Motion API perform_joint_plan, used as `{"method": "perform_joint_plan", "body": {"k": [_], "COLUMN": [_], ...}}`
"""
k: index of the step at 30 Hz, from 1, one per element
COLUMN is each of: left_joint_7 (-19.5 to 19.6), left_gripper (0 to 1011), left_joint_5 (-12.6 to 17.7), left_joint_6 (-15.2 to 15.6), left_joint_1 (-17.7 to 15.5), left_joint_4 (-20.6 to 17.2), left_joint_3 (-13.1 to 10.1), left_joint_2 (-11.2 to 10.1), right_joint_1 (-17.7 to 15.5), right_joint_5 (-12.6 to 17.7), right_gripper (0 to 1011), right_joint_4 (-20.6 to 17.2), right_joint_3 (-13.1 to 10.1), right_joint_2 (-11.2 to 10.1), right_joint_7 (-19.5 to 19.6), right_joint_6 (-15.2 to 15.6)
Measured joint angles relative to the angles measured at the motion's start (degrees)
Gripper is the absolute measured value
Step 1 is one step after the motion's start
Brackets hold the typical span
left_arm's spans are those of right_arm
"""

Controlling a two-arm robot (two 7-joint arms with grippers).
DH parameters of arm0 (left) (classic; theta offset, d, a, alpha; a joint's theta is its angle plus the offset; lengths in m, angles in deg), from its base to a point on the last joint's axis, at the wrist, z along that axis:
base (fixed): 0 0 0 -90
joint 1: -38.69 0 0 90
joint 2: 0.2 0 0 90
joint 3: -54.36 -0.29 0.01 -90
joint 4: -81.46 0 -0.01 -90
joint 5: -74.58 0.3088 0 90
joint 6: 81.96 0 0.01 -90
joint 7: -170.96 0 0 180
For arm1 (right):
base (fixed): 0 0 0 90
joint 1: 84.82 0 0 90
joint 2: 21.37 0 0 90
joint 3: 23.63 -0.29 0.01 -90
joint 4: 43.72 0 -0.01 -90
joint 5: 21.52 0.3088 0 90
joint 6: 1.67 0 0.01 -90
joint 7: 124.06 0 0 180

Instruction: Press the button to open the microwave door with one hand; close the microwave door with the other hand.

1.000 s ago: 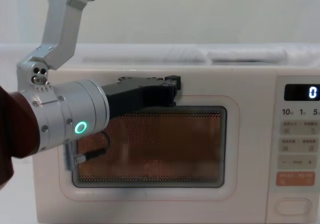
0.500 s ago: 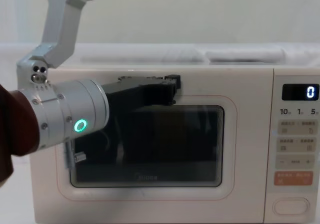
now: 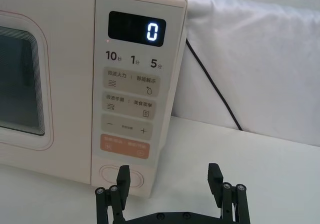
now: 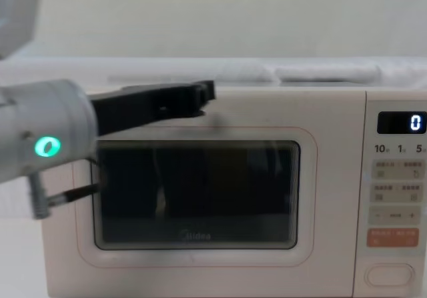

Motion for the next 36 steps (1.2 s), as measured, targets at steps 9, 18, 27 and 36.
{"method": "perform_joint_plan", "body": {"k": [9,18,27,36], "left_joint_7": [-3.77,-7.98,-11.55,-13.51], "left_gripper": [0,0,0,0], "left_joint_5": [-4.96,-5.34,-2.27,0.86], "left_joint_6": [0.77,-2.60,-6.35,-9.41], "left_joint_1": [7.38,14.56,20.13,25.29], "left_joint_4": [-6.60,-9.55,-9.92,-8.99], "left_joint_3": [5.70,11.37,15.39,18.14], "left_joint_2": [-3.32,-5.50,-4.38,-2.46], "right_joint_1": [0.00,0.00,0.00,0.00], "right_joint_5": [0.00,0.00,0.00,0.00], "right_gripper": [1002,1002,1002,1002], "right_joint_4": [0.00,0.00,0.00,0.00], "right_joint_3": [0.00,0.00,0.00,0.00], "right_joint_2": [0.00,0.00,0.00,0.00], "right_joint_7": [0.00,0.00,0.00,0.00], "right_joint_6": [0.00,0.00,0.00,0.00]}}
